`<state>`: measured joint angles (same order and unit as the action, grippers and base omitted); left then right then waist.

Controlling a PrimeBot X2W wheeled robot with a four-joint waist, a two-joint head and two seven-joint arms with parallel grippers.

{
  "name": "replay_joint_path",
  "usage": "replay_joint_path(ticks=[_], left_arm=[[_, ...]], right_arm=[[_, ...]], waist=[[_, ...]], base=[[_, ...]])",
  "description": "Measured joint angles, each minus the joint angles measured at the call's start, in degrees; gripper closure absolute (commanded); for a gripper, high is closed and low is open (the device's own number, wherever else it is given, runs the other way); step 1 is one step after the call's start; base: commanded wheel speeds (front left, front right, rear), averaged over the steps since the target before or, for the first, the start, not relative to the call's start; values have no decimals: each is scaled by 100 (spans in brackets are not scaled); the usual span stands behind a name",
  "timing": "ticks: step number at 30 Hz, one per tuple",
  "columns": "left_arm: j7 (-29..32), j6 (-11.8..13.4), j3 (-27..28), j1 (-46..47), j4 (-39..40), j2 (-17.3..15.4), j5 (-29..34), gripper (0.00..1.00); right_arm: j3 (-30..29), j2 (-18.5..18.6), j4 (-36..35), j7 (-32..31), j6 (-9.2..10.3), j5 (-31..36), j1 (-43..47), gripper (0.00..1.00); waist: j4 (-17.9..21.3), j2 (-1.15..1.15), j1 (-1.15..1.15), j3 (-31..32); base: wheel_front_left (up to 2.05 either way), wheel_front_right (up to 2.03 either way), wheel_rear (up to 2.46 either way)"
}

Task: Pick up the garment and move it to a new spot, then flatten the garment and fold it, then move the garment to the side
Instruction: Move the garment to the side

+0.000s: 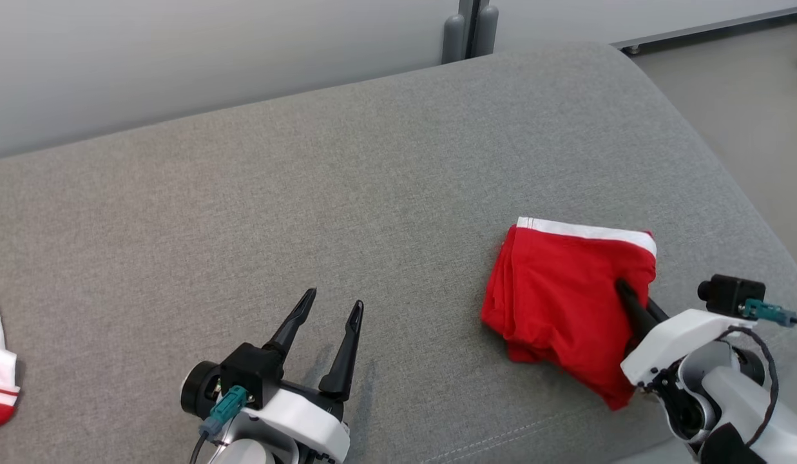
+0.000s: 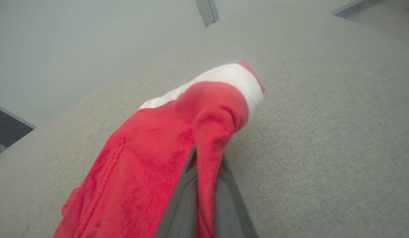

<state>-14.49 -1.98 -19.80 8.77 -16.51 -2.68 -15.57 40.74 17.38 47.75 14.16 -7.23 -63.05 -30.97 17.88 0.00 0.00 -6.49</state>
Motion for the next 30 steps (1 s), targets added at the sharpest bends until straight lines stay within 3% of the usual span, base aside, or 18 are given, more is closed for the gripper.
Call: replay_joint_path(ticks=[16, 24, 25, 26, 27, 28, 30], left_arm=[[0, -101, 103, 272, 366, -7, 355, 0], [0, -155, 144, 476, 479, -4, 457, 0], [0, -156, 144, 476, 478, -3, 457, 0], [0, -156, 146, 476, 479, -4, 457, 0], [0, -158, 147, 476, 479, -3, 458, 0], [0, -185, 151, 476, 479, -4, 465, 0], [0, -198, 153, 485, 479, -3, 493, 0]], right_arm=[[-979, 553, 2033, 2, 0, 1447, -1935, 100], [-1501, 787, 2514, 2, -2, 2131, -2395, 100], [-1612, 812, 2541, 2, -2, 2207, -2425, 93], [-1661, 843, 2563, 2, -2, 2324, -2458, 64], [-1774, 880, 2576, 2, -2, 2474, -2499, 54], [-1925, 927, 2580, 2, -2, 2585, -2552, 0], [-2167, 1082, 2587, 2, -2, 2927, -2666, 0]], waist=[[-920, 0, 0, -800], [-1279, 0, 0, -1128], [-1320, 0, 0, -1165], [-1353, 0, 0, -1196], [-1385, 0, 0, -1222], [-1408, 0, 0, -1246], [-1446, 0, 0, -1278]], base=[[0, 0, 0], [0, 0, 0], [0, 0, 0], [0, 0, 0], [0, 0, 0], [0, 0, 0], [0, 0, 0]])
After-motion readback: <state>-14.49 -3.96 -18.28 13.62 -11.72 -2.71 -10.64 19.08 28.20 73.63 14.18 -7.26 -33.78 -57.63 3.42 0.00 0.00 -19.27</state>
